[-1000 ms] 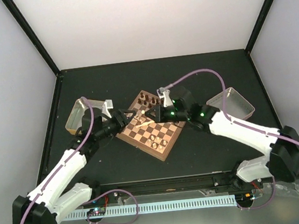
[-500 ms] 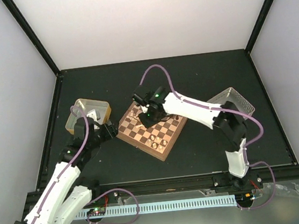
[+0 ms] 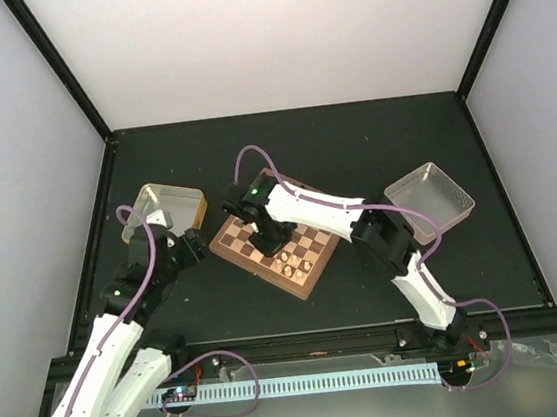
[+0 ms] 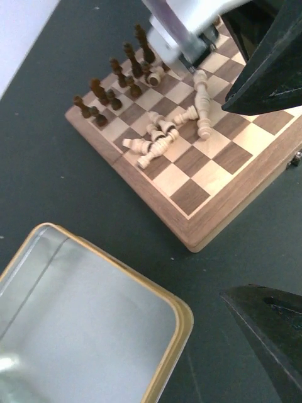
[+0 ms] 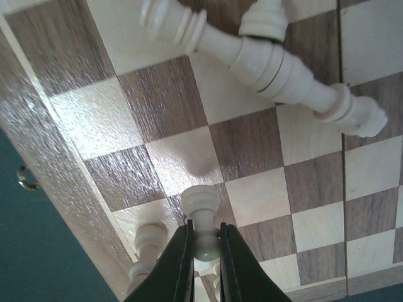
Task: Set up the chess pieces on the board
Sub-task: Place the chess piece on the chessboard.
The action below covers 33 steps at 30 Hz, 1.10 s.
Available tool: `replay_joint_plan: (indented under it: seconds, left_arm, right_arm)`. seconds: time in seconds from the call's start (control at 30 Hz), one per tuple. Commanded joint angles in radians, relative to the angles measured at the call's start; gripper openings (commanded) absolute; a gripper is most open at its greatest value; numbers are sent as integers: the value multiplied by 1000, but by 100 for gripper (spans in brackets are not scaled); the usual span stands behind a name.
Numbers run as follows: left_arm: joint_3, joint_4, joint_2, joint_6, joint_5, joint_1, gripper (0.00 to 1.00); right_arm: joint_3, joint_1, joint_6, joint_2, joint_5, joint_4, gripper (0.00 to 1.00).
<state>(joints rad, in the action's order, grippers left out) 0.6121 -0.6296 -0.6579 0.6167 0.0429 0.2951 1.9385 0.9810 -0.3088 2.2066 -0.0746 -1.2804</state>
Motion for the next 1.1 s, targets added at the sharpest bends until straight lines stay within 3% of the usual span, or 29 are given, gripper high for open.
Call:
replay_joint_plan:
  seconds: [0.0,0.6,1.07]
  left_arm:
    - [93,-71,29,-3,72,-11,76]
    - [125,-105,64,-9,123,-14,76]
    - [108,-94,63,-15,115,-14,76]
  right_arm:
    - [50,10,25,32,-47,-77,7]
    - [136,14,35,116,-4,-85,9]
    - [134,15,43,122,32,-72,17]
